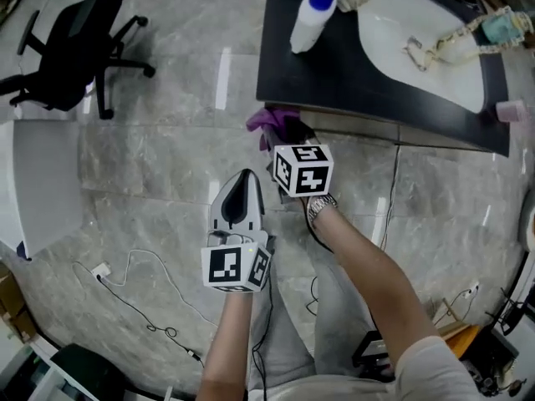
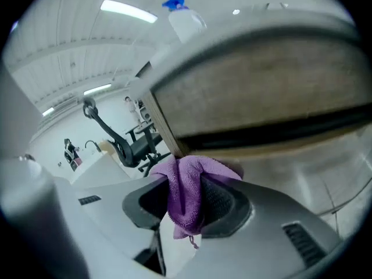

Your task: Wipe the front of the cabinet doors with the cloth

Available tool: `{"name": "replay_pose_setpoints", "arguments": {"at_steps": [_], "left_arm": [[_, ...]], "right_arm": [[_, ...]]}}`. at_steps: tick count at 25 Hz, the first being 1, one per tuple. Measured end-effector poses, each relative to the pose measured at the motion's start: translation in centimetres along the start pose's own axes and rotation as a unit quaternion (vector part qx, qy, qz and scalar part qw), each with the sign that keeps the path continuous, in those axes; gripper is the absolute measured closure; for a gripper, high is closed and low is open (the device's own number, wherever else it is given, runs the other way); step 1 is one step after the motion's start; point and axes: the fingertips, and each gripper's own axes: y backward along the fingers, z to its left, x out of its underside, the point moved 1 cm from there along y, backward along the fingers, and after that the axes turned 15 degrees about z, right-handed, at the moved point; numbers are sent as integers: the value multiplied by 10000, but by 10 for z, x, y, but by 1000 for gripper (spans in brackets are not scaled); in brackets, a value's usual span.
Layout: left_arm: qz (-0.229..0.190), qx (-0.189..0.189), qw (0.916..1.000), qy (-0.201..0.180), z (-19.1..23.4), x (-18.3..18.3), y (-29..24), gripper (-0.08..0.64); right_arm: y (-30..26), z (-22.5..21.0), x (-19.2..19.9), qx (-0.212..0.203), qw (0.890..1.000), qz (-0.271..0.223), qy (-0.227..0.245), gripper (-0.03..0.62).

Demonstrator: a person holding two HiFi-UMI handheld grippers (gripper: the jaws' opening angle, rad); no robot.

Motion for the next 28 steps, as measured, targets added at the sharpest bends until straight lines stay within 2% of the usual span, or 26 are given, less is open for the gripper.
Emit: {"name": "replay_pose_setpoints", "arguments": {"at_steps": [3,7,10,14,17,19,21,25,28], "left_arm": [[17,52,9998,-207,-19,-21,13,543],[-10,287,9989,-358,-43,-48,38,543],[-83,480,9979,-430,-56,-69,63,543],[-142,813,9948,-600,-81,-101,93,543],[-25,1189,9889,-886,-109,-120,124,543],[-6,1515,9806,-1240,-130,-138,140,543],[-29,1953,9662,-1681,-155,-157,152,543],[-125,2695,9333,-2371,-205,-184,169,543],[-297,2976,9167,-2648,-242,-204,184,543]], "right_arm": [[53,19,-32,-58,9993,-368,72,457],[112,25,-48,84,9978,-615,252,459],[163,36,-59,160,9921,-900,863,459],[251,59,-65,38,9808,-1103,1610,457],[336,74,-55,2,9762,-1253,1772,459],[393,73,-56,180,9761,-1542,1520,459],[451,65,-59,620,9717,-1939,1201,459],[561,49,-57,1742,9454,-2600,915,459],[630,46,-47,2426,9235,-2776,1061,459]]}}
